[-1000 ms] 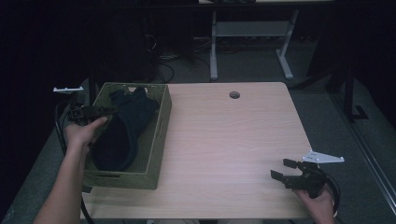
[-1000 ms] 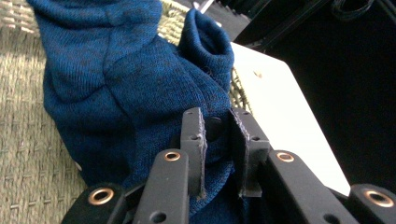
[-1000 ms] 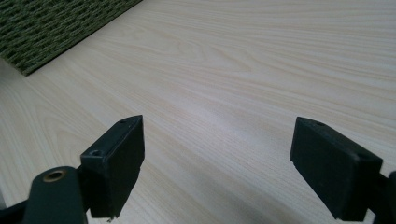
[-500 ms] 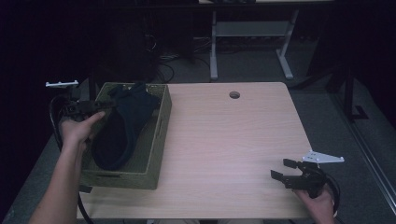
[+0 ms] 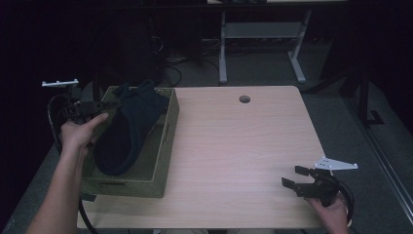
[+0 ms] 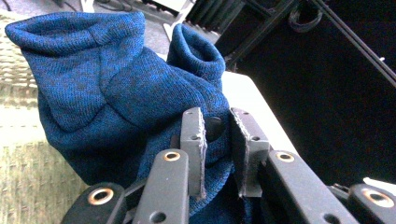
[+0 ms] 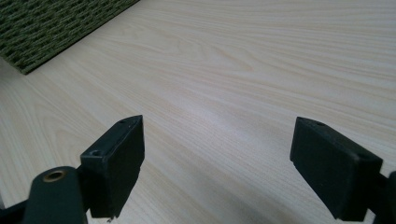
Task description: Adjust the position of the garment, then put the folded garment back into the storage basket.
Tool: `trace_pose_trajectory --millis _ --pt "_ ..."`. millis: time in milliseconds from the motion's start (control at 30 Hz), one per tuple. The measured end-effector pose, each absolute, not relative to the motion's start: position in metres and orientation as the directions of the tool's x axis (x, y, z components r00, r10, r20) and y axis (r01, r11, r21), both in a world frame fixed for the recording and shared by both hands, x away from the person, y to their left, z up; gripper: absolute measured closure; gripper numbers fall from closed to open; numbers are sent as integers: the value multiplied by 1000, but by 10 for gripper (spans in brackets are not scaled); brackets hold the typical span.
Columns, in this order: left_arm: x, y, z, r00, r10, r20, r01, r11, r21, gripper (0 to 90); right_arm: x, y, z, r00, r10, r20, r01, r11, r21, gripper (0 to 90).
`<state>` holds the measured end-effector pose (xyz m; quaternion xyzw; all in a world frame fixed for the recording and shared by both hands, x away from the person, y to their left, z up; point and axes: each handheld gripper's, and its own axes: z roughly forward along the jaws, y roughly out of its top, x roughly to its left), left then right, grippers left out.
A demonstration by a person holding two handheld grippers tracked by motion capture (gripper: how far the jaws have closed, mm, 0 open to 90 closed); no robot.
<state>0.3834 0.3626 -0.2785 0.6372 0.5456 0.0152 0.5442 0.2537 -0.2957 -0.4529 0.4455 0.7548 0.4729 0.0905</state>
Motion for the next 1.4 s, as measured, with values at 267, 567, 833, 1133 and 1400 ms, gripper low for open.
trace_pose_trajectory --millis 267,567,833,1133,1400 --pt "381 353 -265 440 691 -573 664 179 726 765 254 -296 -453 -587 758 284 586 155 796 174" --pt "379 344 -256 465 685 -561 654 161 739 765 252 -295 -452 -589 757 284 585 157 796 174" --pt "379 339 -251 480 679 -556 649 152 745 764 252 -294 -451 -591 756 282 582 158 797 174" --pt "376 330 -237 510 668 -542 633 135 762 764 251 -295 -450 -591 756 282 578 153 801 174" --pt "374 308 -225 554 645 -525 619 102 779 764 249 -295 -448 -592 755 283 576 151 804 174"
